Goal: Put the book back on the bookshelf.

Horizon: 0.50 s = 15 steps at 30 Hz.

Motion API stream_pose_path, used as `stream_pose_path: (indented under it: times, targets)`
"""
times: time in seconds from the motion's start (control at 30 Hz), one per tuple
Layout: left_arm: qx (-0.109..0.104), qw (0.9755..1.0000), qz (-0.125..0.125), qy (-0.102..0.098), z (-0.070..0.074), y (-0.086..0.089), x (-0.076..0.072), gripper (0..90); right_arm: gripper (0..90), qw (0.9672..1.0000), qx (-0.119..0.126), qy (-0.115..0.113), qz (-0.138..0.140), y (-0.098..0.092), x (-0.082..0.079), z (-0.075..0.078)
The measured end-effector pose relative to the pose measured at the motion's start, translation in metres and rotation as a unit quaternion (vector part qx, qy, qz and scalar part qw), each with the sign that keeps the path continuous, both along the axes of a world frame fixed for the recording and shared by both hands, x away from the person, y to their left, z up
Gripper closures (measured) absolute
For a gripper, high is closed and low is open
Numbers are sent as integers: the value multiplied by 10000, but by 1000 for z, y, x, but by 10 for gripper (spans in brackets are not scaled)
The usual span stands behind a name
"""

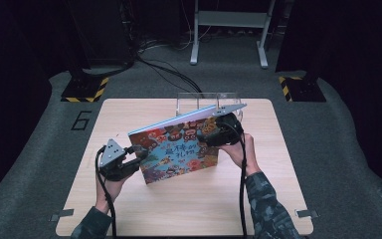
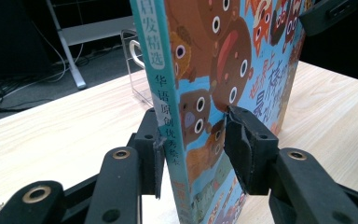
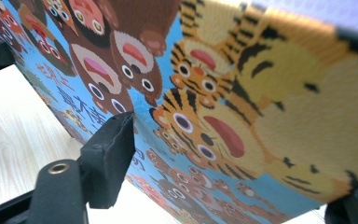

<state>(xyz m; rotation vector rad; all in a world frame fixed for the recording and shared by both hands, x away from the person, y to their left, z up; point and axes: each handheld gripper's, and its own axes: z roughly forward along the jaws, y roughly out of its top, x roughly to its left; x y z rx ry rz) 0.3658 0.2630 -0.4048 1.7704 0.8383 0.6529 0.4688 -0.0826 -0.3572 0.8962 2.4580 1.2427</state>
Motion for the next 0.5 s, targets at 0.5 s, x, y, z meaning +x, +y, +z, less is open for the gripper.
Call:
stream_pose_path:
  times: [0.5]
  targets:
    - [59, 9994, -323, -98, 0, 5, -6, 700, 262, 9992, 145, -3, -370, -11, 5, -4]
